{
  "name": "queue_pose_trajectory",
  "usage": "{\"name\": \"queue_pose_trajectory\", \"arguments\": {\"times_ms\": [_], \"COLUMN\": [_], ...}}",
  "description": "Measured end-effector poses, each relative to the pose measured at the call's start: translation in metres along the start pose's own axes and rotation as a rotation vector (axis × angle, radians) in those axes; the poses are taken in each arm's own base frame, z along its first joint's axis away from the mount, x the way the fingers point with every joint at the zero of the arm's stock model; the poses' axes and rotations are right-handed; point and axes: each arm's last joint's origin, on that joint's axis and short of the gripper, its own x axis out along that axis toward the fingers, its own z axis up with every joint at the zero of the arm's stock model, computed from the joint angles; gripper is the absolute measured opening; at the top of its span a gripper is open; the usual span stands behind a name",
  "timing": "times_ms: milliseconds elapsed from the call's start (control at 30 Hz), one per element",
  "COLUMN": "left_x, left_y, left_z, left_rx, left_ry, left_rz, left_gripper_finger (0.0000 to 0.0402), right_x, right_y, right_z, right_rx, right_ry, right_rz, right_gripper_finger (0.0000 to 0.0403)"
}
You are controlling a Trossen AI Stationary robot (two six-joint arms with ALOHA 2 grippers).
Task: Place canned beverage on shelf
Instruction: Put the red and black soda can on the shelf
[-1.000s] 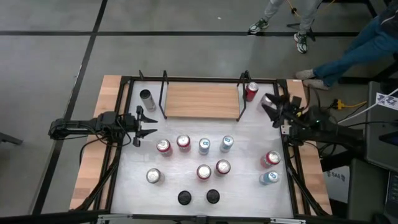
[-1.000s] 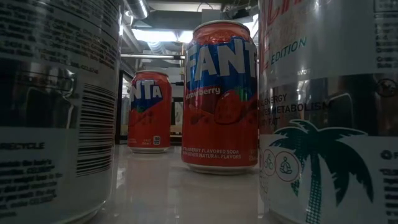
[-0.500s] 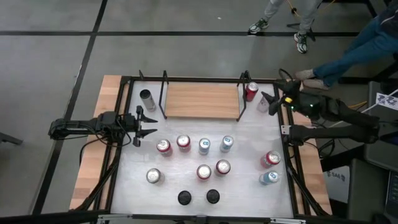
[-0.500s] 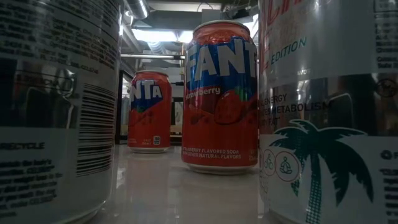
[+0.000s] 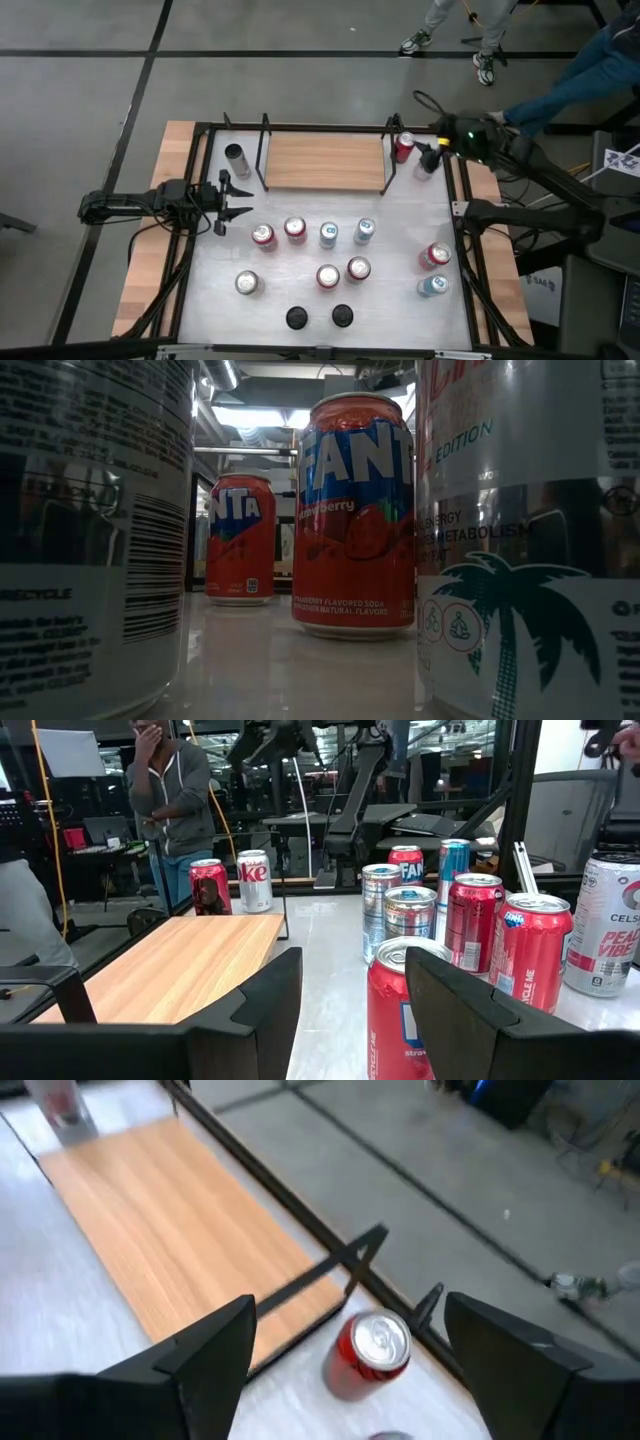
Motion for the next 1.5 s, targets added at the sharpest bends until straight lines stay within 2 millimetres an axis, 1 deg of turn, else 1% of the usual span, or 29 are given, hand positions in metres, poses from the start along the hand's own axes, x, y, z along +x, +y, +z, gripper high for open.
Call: {"name": "queue_pose_trajectory", "arguments": {"times_ms": [233, 467, 600, 733, 833, 967, 1267, 1500], "left_x": [0.0, 0.0, 0.0, 0.0, 0.0, 0.0, 0.0, 0.0], "left_y": [0.0, 0.0, 0.0, 0.0, 0.0, 0.0, 0.0, 0.0], "left_z": [0.0, 0.0, 0.0, 0.0, 0.0, 0.0, 0.0, 0.0], "left_rx": [0.0, 0.0, -0.001, -0.001, -0.001, -0.001, -0.001, -0.001], "left_ry": [0.001, 0.001, 0.001, 0.001, 0.001, 0.001, 0.001, 0.001], "left_rz": [0.0, 0.0, 0.0, 0.0, 0.0, 0.0, 0.001, 0.001], "left_gripper_finger": [0.0174, 0.0174, 0.0174, 0.0174, 0.0174, 0.0174, 0.0174, 0.0174], "right_x": [0.036, 0.074, 0.094, 0.11, 0.118, 0.128, 0.139, 0.153], "right_y": [-0.026, -0.047, -0.053, -0.053, -0.053, -0.053, -0.054, -0.054], "right_z": [0.0, -0.007, -0.011, -0.015, -0.017, -0.021, -0.022, -0.028], "right_rx": [-0.07, -0.131, -0.193, -0.243, -0.284, -0.287, -0.328, -0.338], "right_ry": [0.128, 0.262, 0.323, 0.369, 0.394, 0.427, 0.439, 0.5], "right_rz": [0.007, 0.034, 0.075, 0.122, 0.144, 0.158, 0.167, 0.162], "right_gripper_finger": [0.0317, 0.0317, 0.0317, 0.0317, 0.0317, 0.0317, 0.0317, 0.0317]}}
